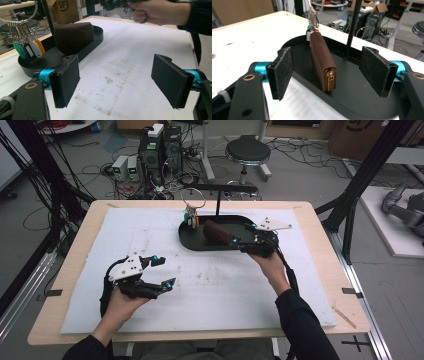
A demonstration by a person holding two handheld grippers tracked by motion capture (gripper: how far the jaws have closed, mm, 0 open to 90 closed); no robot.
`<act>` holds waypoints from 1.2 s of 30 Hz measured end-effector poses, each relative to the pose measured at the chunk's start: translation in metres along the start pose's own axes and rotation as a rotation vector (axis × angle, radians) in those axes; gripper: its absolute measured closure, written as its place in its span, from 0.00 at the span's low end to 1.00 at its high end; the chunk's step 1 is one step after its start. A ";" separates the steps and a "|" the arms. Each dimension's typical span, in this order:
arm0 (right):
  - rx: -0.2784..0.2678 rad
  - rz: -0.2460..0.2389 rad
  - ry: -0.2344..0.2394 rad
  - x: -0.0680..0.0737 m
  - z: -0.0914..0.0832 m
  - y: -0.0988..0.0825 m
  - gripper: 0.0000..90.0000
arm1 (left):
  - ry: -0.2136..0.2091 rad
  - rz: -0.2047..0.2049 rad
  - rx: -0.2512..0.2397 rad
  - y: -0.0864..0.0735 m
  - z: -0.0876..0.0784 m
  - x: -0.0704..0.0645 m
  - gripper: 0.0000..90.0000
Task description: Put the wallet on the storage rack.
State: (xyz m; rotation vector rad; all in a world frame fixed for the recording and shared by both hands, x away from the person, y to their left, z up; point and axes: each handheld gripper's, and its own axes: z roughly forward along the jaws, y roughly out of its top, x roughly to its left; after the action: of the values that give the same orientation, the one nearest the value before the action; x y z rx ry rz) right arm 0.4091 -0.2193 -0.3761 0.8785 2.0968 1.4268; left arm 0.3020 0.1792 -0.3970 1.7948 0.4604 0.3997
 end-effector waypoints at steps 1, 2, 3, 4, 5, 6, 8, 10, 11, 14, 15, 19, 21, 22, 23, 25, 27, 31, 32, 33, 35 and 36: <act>-0.006 -0.007 0.000 0.001 -0.006 -0.001 0.31 | 0.007 -0.003 0.002 0.000 0.001 0.001 0.25; 0.000 -0.007 0.007 0.002 -0.013 -0.002 0.30 | 0.011 -0.005 0.003 0.000 0.001 0.001 0.25; 0.001 -0.010 0.013 0.002 -0.019 -0.003 0.30 | 0.016 -0.003 0.009 0.000 0.002 0.003 0.25; -0.002 -0.008 0.013 0.002 -0.025 -0.005 0.30 | 0.021 -0.009 0.008 0.000 0.002 0.003 0.25; -0.005 -0.012 0.013 0.002 -0.031 -0.007 0.29 | 0.024 -0.009 0.012 0.000 0.003 0.005 0.25; -0.011 -0.008 0.014 0.002 -0.037 -0.009 0.29 | 0.031 -0.012 0.019 -0.001 0.003 0.006 0.25; -0.022 -0.011 0.008 0.002 -0.049 -0.015 0.29 | 0.040 -0.014 0.026 -0.001 0.004 0.008 0.25; -0.019 -0.008 0.008 0.001 -0.060 -0.021 0.29 | 0.054 -0.018 0.036 -0.002 0.004 0.011 0.25; -0.018 -0.007 0.011 0.001 -0.065 -0.024 0.28 | 0.059 -0.022 0.041 -0.003 0.004 0.012 0.25; -0.009 -0.002 0.005 -0.001 -0.079 -0.033 0.26 | 0.078 -0.033 0.052 -0.003 0.005 0.017 0.25; -0.003 0.004 0.002 -0.002 -0.081 -0.035 0.26 | 0.087 -0.038 0.055 -0.004 0.006 0.019 0.25; 0.001 0.029 -0.024 -0.009 -0.095 -0.051 0.25 | 0.115 -0.046 0.070 -0.006 0.006 0.025 0.25; 0.006 0.046 -0.029 -0.014 -0.098 -0.057 0.24 | 0.134 -0.041 0.076 -0.006 0.005 0.026 0.25; 0.011 0.058 -0.031 -0.018 -0.101 -0.059 0.24 | 0.145 -0.035 0.080 -0.006 0.004 0.026 0.25; 0.012 0.070 -0.035 -0.020 -0.103 -0.061 0.24 | 0.153 -0.031 0.082 -0.006 0.002 0.025 0.25; 0.003 0.073 -0.043 -0.024 -0.106 -0.064 0.24 | 0.188 -0.029 0.086 -0.006 0.000 0.025 0.25; 0.006 0.082 -0.055 -0.029 -0.107 -0.067 0.24 | 0.191 -0.028 0.074 -0.006 -0.003 0.026 0.25; 0.023 0.106 -0.079 -0.035 -0.109 -0.071 0.24 | 0.217 -0.026 0.074 -0.006 -0.008 0.026 0.25; 0.025 0.111 -0.077 -0.036 -0.109 -0.072 0.24 | 0.221 -0.027 0.071 -0.006 -0.009 0.026 0.25; 0.022 0.109 -0.080 -0.037 -0.109 -0.072 0.24 | 0.224 -0.028 0.069 -0.007 -0.011 0.026 0.25; 0.025 0.110 -0.085 -0.038 -0.110 -0.073 0.24 | 0.230 -0.029 0.070 -0.008 -0.013 0.026 0.25; 0.026 0.114 -0.088 -0.038 -0.109 -0.073 0.24 | 0.235 -0.030 0.069 -0.008 -0.014 0.027 0.25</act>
State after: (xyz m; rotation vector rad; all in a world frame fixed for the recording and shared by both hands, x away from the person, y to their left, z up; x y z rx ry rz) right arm 0.3437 -0.3363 -0.4038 1.0669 2.0335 1.3936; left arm 0.3173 0.2060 -0.4004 1.8129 0.6711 0.5830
